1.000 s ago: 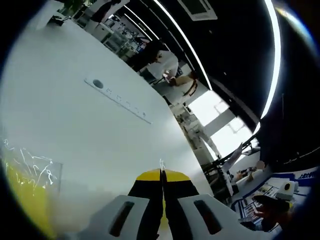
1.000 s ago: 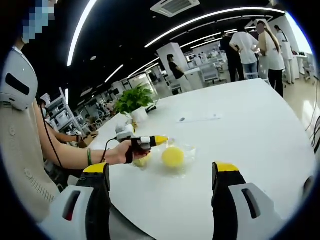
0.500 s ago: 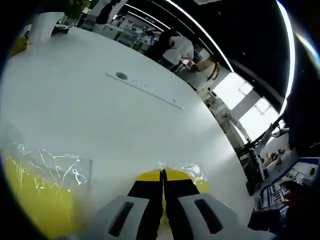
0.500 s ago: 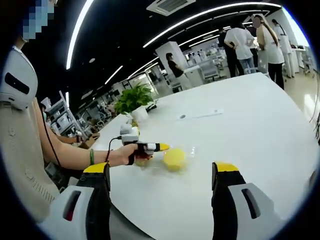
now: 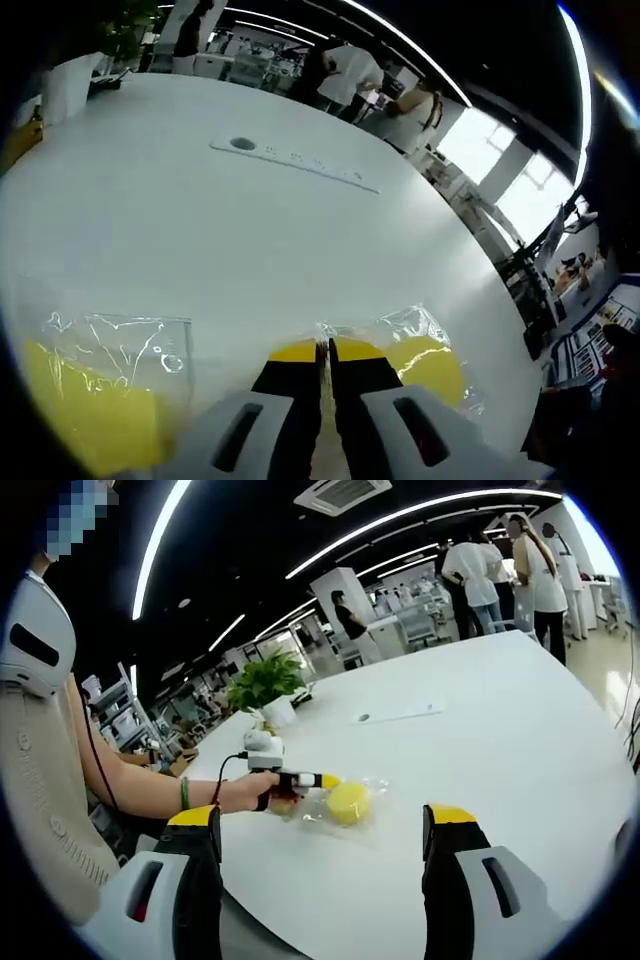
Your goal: Compare the silicone blocks by pressing each to a similar depth, holding the contact briefly, and releasing to observe deformation and rebound differences across the visible hardness samples.
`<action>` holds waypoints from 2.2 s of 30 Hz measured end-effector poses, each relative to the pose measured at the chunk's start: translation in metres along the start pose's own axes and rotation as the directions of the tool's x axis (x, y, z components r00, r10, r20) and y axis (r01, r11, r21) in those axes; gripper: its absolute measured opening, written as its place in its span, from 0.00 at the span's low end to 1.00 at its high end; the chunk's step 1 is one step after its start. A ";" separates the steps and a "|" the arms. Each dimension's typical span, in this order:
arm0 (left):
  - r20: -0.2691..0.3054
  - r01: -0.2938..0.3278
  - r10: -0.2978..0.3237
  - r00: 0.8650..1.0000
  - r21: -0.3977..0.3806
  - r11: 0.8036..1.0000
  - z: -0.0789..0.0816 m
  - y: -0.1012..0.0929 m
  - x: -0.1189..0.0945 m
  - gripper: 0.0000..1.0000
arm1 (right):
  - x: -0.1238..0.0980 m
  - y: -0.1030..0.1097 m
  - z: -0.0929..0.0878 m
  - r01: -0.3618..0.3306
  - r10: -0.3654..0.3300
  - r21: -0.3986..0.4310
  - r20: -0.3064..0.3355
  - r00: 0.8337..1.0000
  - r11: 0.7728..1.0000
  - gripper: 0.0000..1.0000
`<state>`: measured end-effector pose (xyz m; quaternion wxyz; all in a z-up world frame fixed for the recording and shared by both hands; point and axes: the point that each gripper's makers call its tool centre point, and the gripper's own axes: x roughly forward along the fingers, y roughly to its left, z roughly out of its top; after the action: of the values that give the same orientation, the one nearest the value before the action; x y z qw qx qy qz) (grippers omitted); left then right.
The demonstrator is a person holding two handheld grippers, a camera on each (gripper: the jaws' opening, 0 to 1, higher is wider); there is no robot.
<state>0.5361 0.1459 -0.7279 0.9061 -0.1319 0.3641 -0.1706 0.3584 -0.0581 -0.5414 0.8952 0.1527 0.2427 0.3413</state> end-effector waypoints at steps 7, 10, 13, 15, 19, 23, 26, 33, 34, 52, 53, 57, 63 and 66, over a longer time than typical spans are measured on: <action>-0.049 -0.035 0.061 0.997 0.420 0.907 -0.002 -0.005 -0.012 0.15 | -0.002 0.008 -0.001 -0.008 0.008 -0.010 0.002 1.000 1.000 0.76; -0.029 -0.056 0.090 0.996 0.583 0.810 -0.001 -0.010 -0.021 0.19 | -0.006 0.013 0.000 -0.010 0.010 -0.013 0.007 1.000 1.000 0.76; -0.022 -0.040 0.074 0.997 0.671 0.740 -0.002 -0.023 -0.032 0.19 | -0.010 0.016 -0.001 -0.001 0.001 -0.039 -0.004 1.000 0.999 0.76; -0.017 -0.038 0.067 0.998 0.687 0.726 -0.003 -0.029 -0.039 0.20 | -0.014 0.020 0.001 -0.002 0.003 -0.044 0.011 1.000 0.999 0.76; 0.015 -0.042 0.044 0.999 0.714 0.699 0.003 -0.042 -0.060 0.24 | -0.017 0.034 0.006 -0.004 0.007 -0.066 0.041 0.999 0.998 0.77; 0.042 -0.030 0.000 0.999 0.719 0.694 0.009 -0.058 -0.087 0.27 | -0.015 0.052 0.008 -0.031 0.036 -0.077 0.063 0.997 0.997 0.78; 0.050 -0.005 -0.041 0.998 0.692 0.722 0.010 -0.065 -0.108 0.30 | -0.013 0.067 0.011 -0.052 0.059 -0.098 0.075 0.995 0.994 0.78; 0.060 0.022 -0.081 0.995 0.656 0.754 0.003 -0.069 -0.165 0.39 | -0.014 0.089 0.014 -0.077 0.090 -0.159 0.078 0.993 0.984 0.78; 0.062 0.021 -0.081 0.995 0.654 0.756 0.003 -0.068 -0.174 0.41 | -0.015 0.093 0.015 -0.083 0.097 -0.168 0.081 0.992 0.982 0.78; 0.182 -0.022 -0.090 0.979 0.536 0.844 0.001 -0.037 -0.300 0.59 | -0.015 0.133 0.009 -0.046 0.079 -0.183 0.177 0.981 0.982 0.77; 0.196 -0.039 -0.076 0.978 0.522 0.852 0.000 -0.032 -0.306 0.61 | -0.014 0.136 0.007 -0.047 0.080 -0.181 0.175 0.981 0.982 0.77; 0.213 -0.083 -0.024 0.977 0.482 0.872 -0.005 -0.012 -0.324 0.72 | -0.010 0.148 -0.003 -0.053 0.084 -0.182 0.169 0.982 0.982 0.77; 0.203 -0.077 -0.013 0.979 0.426 0.901 -0.020 0.008 -0.343 0.69 | -0.009 0.157 -0.014 -0.042 0.071 -0.172 0.167 0.983 0.984 0.75; 0.189 -0.068 -0.013 0.982 0.413 0.908 -0.028 0.012 -0.346 0.70 | -0.011 0.158 -0.019 -0.031 0.059 -0.159 0.172 0.983 0.987 0.75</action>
<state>0.2850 0.2936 -0.5388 0.9458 0.0543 0.2343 -0.2184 0.2559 0.0501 -0.4837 0.9143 0.1173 0.1317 0.3647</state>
